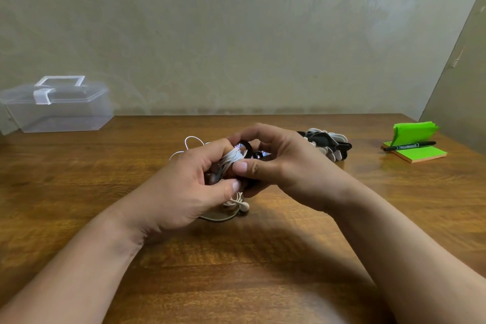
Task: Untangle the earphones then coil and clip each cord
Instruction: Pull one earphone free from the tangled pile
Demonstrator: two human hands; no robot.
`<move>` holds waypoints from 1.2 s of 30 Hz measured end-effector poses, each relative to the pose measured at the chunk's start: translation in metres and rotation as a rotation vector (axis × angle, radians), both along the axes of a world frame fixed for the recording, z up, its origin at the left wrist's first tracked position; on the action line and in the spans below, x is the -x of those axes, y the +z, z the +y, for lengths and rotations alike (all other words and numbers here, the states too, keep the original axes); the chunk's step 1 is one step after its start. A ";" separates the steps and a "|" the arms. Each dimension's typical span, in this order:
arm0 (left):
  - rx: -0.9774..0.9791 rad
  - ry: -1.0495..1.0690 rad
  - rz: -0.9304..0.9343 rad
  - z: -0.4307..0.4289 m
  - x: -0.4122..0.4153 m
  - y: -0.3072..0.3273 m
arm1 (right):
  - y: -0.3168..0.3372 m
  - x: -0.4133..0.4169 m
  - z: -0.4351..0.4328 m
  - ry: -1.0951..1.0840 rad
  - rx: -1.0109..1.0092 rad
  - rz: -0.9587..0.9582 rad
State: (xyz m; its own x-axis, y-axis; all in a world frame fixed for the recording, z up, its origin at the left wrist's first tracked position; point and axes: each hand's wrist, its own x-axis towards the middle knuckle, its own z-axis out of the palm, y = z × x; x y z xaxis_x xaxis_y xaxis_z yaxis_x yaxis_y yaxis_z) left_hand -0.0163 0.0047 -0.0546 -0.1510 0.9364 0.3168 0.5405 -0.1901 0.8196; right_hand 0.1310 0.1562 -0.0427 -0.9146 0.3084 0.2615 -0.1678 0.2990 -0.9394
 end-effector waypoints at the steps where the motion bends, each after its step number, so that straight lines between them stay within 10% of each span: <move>1: -0.005 0.022 0.030 0.000 0.000 -0.001 | 0.000 0.000 -0.001 -0.013 -0.004 0.001; 20: -0.446 0.280 0.645 0.008 -0.014 0.000 | 0.001 -0.003 0.005 0.012 -0.100 0.125; 36: -0.288 0.050 0.059 0.005 -0.014 0.000 | 0.009 -0.005 0.010 0.066 0.090 0.147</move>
